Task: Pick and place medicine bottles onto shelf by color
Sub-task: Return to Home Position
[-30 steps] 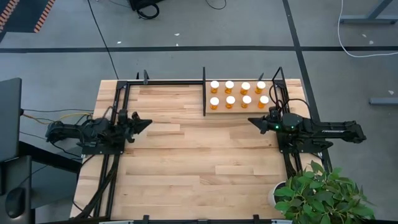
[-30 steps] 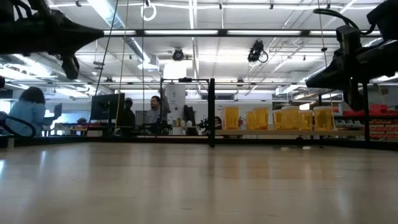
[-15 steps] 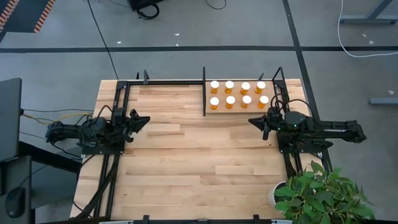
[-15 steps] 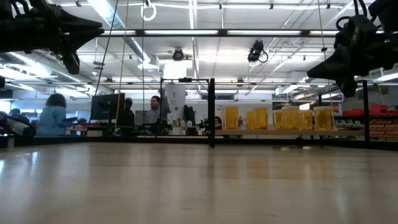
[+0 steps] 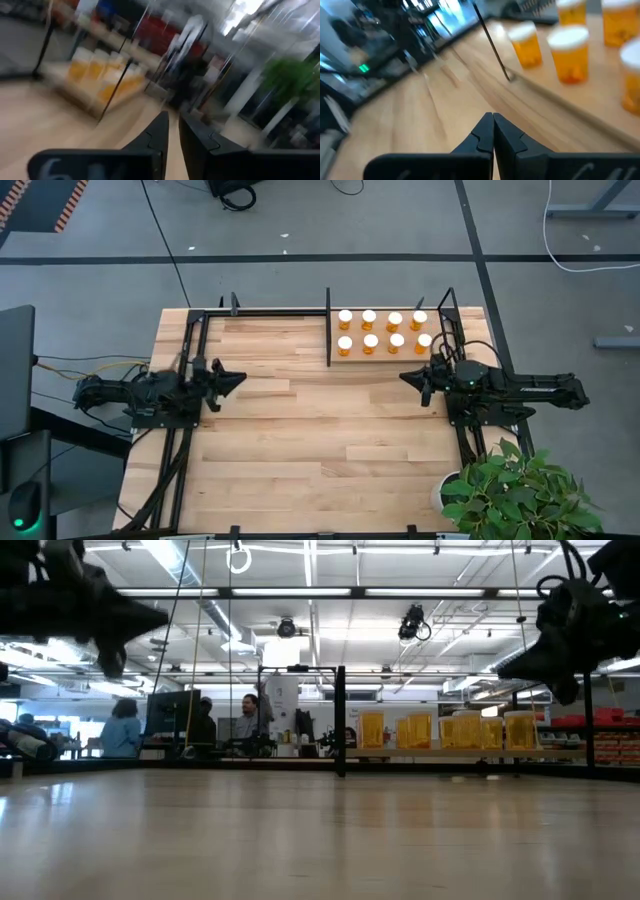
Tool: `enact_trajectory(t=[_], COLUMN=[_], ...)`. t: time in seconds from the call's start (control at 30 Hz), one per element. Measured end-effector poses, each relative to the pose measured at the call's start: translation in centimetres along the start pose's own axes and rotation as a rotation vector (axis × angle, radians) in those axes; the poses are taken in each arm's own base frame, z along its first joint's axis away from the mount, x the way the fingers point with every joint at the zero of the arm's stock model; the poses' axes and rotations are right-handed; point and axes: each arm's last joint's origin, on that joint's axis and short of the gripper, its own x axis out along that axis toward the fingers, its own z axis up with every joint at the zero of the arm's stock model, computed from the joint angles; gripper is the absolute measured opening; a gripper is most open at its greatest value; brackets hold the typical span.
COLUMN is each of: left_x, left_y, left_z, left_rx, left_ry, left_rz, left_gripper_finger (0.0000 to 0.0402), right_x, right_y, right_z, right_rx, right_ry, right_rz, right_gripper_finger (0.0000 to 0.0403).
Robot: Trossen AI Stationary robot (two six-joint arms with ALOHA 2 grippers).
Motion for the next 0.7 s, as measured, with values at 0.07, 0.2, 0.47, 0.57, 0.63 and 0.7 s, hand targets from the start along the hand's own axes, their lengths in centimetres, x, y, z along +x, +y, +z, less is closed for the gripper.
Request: enact_trajectory(t=[0.07,0.2,0.47,0.57,0.63,0.7], left_x=[0.01,0.16,0.11,0.12,0.12,0.12], left_y=[0.24,0.18,0.05,0.05,0.04,0.04], left_z=[-0.53,-0.80,-0.87,-0.86,-0.85,-0.85], left_rx=[0.030,0.032,0.030,0.028,0.028,0.028], left_ry=[0.058,0.087,0.093,0.090,0.089,0.089], left_rz=[0.023,0.020,0.008,0.008,0.008,0.007], left_gripper_finger=[0.0051,0.0056,0.0054,0.0051,0.0052,0.0056], right_x=[0.02,-0.04,0.01,0.01,0.01,0.01], right_y=[-0.25,-0.68,-0.69,-0.70,-0.70,-0.70], right_z=[-0.42,-1.09,-1.14,-1.15,-1.15,-1.15], right_rx=[-0.011,-0.031,-0.033,-0.033,-0.033,-0.033], right_ry=[0.042,0.112,0.120,0.121,0.121,0.121], right_rz=[-0.026,-0.068,-0.072,-0.072,-0.073,-0.073], right_gripper_finger=[0.0007,0.0007,0.0008,0.0008,0.0008,0.0008])
